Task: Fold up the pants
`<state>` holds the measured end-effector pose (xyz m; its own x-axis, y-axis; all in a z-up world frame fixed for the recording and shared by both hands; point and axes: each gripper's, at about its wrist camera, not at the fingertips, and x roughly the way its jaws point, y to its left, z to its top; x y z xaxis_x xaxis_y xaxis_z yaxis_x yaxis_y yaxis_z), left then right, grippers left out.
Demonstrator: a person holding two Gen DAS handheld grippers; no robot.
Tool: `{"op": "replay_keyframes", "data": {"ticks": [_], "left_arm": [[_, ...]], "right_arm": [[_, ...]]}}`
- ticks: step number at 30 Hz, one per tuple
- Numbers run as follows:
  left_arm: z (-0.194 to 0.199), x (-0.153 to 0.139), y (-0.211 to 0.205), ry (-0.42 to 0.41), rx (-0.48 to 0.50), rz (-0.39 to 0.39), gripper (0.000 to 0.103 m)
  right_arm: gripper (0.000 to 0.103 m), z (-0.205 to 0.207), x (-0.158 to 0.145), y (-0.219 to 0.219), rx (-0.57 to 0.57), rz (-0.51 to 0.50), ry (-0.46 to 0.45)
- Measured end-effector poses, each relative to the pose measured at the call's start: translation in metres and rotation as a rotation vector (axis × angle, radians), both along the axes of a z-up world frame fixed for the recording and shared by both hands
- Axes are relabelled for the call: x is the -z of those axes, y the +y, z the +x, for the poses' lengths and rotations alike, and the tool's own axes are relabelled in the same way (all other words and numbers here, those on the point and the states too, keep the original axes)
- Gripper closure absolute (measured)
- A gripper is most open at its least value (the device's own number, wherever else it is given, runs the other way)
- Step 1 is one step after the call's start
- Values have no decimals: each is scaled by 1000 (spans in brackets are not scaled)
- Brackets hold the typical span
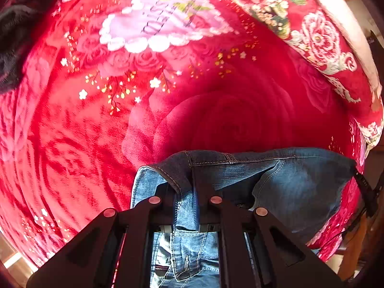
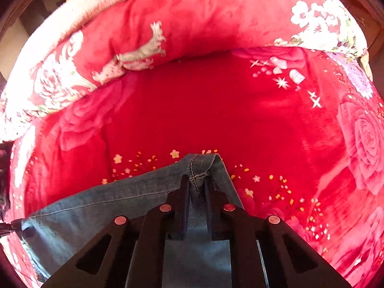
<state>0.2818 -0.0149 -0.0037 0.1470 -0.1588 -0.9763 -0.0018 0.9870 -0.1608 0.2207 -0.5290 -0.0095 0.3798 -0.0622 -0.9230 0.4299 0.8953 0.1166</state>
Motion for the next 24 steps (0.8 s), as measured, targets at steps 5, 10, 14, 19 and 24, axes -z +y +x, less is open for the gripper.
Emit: {"op": "replay_keyframes", "data": {"ticks": [5,10,14,19,24], "left_arm": [[-55,-59,-10,-206,103,73,95],[-109,-87,4,-313,125,64,95],[-159,-90,18,-343,121,20,95],[-214,-56,36,-267,103,-36,95],[-235,15,44,-38,85,-43,95]], "right_arm": [[93,-46,-55,3,28,6,-103],[93,-124,-103,9,56,29,-202],[93,-204,-120,16,75,64,-256],[92,-311,-101,25,130,135,-245],[92,-374,-33,30,207,162,-54]]}}
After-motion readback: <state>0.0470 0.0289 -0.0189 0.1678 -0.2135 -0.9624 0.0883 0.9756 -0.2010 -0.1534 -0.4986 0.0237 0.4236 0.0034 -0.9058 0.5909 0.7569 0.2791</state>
